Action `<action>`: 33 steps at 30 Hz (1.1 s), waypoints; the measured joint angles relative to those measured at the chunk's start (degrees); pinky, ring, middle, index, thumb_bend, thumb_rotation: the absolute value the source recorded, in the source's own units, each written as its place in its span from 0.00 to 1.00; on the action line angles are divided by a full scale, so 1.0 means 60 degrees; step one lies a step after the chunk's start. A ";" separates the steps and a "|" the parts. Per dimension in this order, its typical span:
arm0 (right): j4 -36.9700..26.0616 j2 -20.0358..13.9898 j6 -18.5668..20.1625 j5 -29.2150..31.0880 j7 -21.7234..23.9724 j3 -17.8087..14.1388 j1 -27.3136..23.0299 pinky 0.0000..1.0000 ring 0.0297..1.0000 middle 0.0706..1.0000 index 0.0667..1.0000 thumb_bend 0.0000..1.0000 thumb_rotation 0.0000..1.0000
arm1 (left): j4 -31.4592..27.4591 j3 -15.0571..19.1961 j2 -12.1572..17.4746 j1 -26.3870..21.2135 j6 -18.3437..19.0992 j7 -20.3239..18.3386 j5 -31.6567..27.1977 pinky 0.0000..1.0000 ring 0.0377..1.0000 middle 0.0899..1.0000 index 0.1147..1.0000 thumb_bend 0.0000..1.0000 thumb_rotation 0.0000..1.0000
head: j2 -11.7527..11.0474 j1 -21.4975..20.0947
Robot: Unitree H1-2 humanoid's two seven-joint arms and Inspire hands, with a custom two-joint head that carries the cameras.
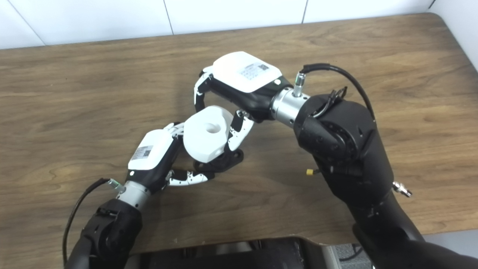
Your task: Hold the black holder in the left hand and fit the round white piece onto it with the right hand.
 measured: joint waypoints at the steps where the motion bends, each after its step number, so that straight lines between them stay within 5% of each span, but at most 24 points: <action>1: 0.0000 -0.0001 0.0008 -0.0037 0.0026 -0.0017 -0.0007 0.77 0.88 0.75 0.45 0.53 0.14 | 0.0000 0.0002 0.0000 0.0000 0.0000 0.0000 -0.0002 0.93 0.88 0.79 0.42 0.52 0.05 | 0.0015 0.0000; 33: 0.0000 -0.0329 -0.0088 -0.0219 0.0455 -0.0126 0.0084 0.75 0.86 0.73 0.44 0.53 0.14 | -0.0008 0.0049 0.0019 -0.0005 -0.0014 -0.0032 -0.0098 0.93 0.87 0.79 0.42 0.52 0.05 | 0.0000 -0.0073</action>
